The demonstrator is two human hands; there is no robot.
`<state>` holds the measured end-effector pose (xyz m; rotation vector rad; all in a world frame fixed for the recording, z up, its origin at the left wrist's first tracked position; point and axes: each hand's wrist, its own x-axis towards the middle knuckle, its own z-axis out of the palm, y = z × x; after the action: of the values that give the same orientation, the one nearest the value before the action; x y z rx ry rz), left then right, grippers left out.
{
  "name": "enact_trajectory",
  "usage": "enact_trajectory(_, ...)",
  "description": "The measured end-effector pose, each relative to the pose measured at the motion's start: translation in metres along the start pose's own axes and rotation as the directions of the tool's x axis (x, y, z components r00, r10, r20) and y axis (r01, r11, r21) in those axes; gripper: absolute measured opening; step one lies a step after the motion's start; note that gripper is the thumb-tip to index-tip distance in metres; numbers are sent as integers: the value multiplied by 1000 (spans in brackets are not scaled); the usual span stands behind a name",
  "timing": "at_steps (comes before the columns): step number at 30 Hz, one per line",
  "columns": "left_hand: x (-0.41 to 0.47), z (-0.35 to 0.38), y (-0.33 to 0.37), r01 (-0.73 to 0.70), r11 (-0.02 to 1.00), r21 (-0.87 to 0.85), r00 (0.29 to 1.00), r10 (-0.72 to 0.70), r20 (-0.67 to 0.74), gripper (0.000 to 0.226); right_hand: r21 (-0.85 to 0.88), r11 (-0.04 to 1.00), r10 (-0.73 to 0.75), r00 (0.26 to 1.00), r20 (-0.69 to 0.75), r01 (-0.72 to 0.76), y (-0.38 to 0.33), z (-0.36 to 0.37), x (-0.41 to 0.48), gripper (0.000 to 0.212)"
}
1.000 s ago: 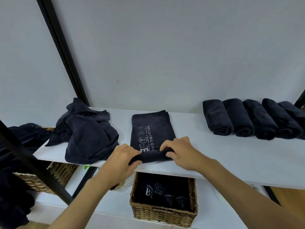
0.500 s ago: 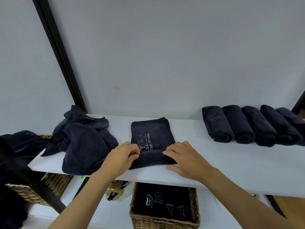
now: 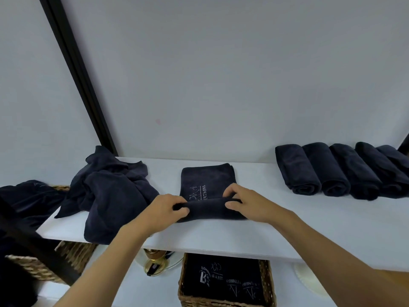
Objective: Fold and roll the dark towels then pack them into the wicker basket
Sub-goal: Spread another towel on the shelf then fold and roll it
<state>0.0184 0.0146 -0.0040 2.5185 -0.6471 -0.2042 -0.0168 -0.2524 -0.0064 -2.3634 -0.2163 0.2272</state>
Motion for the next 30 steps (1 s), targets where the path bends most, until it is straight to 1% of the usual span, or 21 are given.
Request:
enact_trajectory(2,9,-2,-2,51,998,-41,998,-49,47,15,6,1000,-18,998,-64,19,1,1,3,5)
enact_trajectory(3,13,0,-3,74,994,-74,996,-70,59,13,-54,997,-54,991,-120,48,4,3,3,5)
enact_trajectory(5,17,3,-5,104,986,-132,993,-96,67,8,-282,953,-183,953,-241,112,6,8,2,10)
enact_trajectory(6,18,4,-7,112,983,-143,992,-103,69,6,-416,898,-280,915,-290,143,8,11,2,13)
enact_trajectory(7,19,5,-8,111,984,-143,993,-103,63,6,-549,818,-386,873,-299,173,12,15,3,15)
enact_trajectory(8,20,6,-7,108,986,-125,994,-103,43,6,-651,735,-463,842,-276,191,15,19,3,19)
enact_trajectory(10,22,4,-8,81,995,-59,996,-82,-24,11,-749,618,-575,788,-222,240,21,26,2,36)
enact_trajectory(11,23,4,-8,64,998,-11,996,-64,-60,14,-761,593,-606,767,-209,262,23,28,1,35)
enact_trajectory(12,23,4,-8,47,998,43,993,-42,-111,17,-759,587,-625,753,-206,280,24,28,0,28)
enact_trajectory(13,22,5,-8,26,995,96,982,-8,-189,16,-747,601,-615,761,-205,285,24,28,-2,25)
enact_trajectory(14,20,8,-8,-9,986,168,955,58,-292,12,-739,617,-586,784,-204,269,25,27,-2,31)
enact_trajectory(15,17,11,-6,-65,961,268,908,169,-383,6,-738,626,-547,817,-184,253,26,25,-2,38)
enact_trajectory(16,16,14,-6,-129,918,375,856,295,-426,3,-735,636,-506,846,-165,237,25,23,-1,42)
enact_trajectory(17,14,18,-8,-194,865,462,807,409,-426,2,-717,659,-464,873,-152,226,24,21,1,42)
enact_trajectory(18,12,22,-10,-246,821,515,787,480,-389,6,-684,697,-428,891,-154,217,20,20,4,40)
enact_trajectory(19,12,24,-14,-270,793,546,795,503,-338,18,-624,755,-378,911,-163,202,17,18,6,37)
enact_trajectory(21,12,25,-19,-259,769,585,842,476,-252,45,-474,865,-285,940,-189,167,8,13,9,29)
enact_trajectory(22,13,24,-20,-235,771,592,861,448,-242,52,-418,896,-249,948,-196,149,5,11,11,27)
enact_trajectory(25,16,22,-15,-201,807,555,885,392,-249,47,-275,958,-125,982,-141,82,0,4,12,27)
enact_trajectory(27,17,19,-9,-204,851,484,913,344,-219,39,-154,987,-62,995,-77,50,3,-1,10,23)
enact_trajectory(30,16,9,1,-176,949,262,963,221,-154,26,47,999,-5,1000,-25,6,6,-11,6,13)
